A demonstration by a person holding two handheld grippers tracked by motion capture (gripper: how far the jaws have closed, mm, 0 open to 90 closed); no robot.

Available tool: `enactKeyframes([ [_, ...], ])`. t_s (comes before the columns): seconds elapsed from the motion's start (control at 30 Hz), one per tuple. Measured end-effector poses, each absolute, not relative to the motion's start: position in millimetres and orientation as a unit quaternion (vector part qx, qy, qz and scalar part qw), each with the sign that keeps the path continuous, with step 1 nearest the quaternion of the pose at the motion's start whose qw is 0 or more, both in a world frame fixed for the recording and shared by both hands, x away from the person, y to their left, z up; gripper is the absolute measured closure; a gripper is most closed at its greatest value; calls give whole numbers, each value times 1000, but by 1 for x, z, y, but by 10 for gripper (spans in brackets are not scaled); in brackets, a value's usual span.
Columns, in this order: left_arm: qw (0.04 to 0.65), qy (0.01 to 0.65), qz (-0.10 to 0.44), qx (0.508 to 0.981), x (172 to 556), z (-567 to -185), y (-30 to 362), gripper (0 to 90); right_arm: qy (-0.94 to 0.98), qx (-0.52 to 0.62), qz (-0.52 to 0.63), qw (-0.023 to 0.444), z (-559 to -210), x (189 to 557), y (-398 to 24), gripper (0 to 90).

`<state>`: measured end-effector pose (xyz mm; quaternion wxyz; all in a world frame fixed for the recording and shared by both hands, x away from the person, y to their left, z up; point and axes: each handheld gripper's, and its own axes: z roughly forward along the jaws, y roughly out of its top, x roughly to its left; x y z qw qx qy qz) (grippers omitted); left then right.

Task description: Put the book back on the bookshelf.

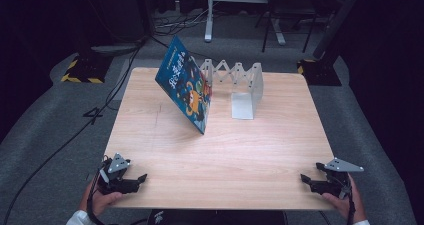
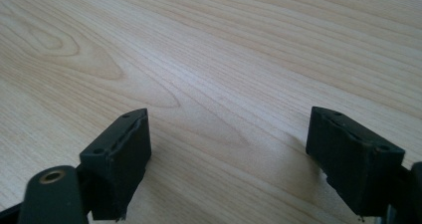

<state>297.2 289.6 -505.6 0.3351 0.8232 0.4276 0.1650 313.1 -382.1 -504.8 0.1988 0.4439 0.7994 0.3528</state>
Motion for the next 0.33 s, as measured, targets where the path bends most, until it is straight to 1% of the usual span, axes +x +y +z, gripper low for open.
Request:
enactKeyframes([
  [0.33,333,434,168,820,298,-506,290,165,799,444,353,199,-505,313,-382,181],
])
